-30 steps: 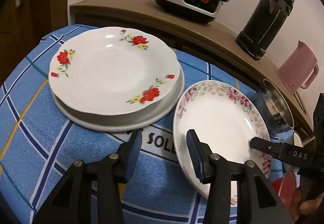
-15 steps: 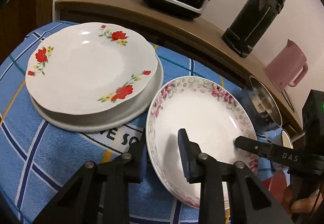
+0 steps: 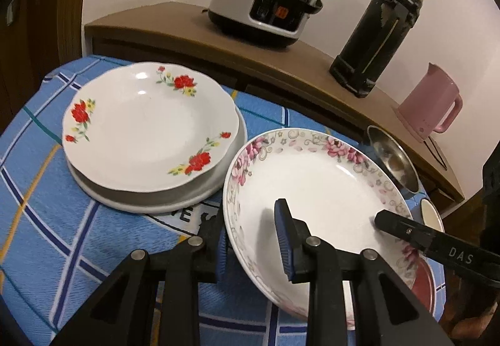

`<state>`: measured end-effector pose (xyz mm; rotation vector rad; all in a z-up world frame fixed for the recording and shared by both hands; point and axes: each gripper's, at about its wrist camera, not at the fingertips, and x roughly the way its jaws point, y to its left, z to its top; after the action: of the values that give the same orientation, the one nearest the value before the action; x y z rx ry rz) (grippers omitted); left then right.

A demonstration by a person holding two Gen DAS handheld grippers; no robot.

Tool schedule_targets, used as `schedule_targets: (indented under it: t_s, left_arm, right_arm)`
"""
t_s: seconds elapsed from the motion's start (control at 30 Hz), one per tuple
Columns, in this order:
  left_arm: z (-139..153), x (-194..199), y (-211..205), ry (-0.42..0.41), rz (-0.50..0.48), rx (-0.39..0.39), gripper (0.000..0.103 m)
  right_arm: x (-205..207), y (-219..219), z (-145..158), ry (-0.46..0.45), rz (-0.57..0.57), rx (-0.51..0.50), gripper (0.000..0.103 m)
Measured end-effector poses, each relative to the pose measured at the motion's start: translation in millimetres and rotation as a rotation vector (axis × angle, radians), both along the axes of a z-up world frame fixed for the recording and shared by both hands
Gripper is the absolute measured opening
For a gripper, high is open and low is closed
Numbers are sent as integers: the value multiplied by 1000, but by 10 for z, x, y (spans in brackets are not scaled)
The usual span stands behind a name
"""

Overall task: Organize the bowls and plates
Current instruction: 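Carry the pink-floral plate with the left gripper over the red-flower plate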

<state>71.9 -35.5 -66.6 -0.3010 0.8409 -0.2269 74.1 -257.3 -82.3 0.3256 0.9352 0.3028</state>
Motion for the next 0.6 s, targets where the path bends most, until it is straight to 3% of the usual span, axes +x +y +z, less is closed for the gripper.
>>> schedule_targets:
  t_s: [0.6]
  left_arm:
    - [480,-115,748,-144,84,45,30]
  right_arm:
    - [-161,619,415,-122,26,114,17]
